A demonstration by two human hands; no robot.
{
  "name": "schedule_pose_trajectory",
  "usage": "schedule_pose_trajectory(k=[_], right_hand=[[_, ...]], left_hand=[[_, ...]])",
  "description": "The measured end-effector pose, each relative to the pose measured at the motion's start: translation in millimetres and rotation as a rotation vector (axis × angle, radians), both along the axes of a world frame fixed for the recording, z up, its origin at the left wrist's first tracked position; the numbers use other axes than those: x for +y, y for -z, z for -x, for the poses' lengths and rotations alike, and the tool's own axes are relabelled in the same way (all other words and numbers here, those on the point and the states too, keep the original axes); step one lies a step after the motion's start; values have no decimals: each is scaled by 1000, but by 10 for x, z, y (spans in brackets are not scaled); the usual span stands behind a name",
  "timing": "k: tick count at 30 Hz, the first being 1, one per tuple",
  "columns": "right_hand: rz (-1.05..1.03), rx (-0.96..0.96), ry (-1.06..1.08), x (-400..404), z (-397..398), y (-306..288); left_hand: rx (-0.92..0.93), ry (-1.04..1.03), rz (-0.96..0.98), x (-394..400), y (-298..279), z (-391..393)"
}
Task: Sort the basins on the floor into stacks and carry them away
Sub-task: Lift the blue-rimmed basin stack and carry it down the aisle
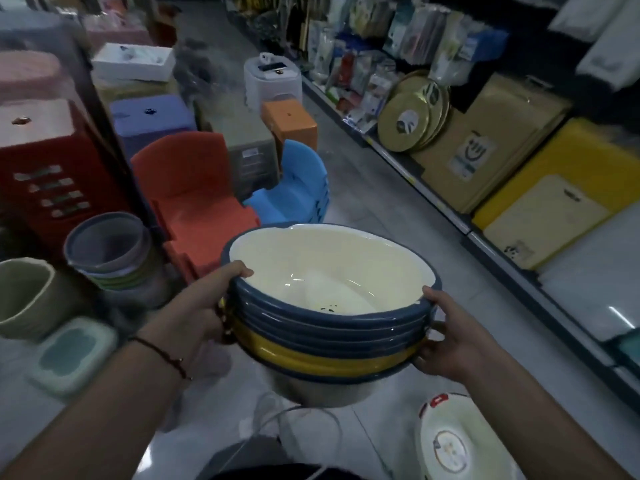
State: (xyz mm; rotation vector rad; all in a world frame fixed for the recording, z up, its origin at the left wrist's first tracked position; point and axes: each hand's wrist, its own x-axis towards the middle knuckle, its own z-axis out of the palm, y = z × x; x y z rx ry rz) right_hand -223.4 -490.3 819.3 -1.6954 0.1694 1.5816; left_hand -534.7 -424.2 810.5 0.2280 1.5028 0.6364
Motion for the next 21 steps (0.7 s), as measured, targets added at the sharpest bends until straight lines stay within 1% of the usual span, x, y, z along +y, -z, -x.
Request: schedule_pose_trajectory(k=[2, 4, 8, 12, 15, 17, 21], right_hand=[[-24, -6, 67, 401, -160, -29], [-9, 9, 145, 679, -369, -35], [-50, 45, 283, 1168, -890, -70], [-51, 87, 360, 1727, -1512, 26], [-51, 98, 390, 2246, -2025, 95], [-36, 103, 390, 2639, -2362, 79], [-43, 82, 350, 3449, -2998, -43]], left_hand=[[-31, 67, -13, 598, -59, -197], [8, 139, -51, 1153, -86, -437], [39, 292, -86, 2036, -264, -1131], [69, 417, -65, 2860, -229, -1851], [106, 449, -80, 3381, -203, -2450], [137, 432, -106, 3719, -224, -2835], [98, 373, -111, 4387, -313, -3412]])
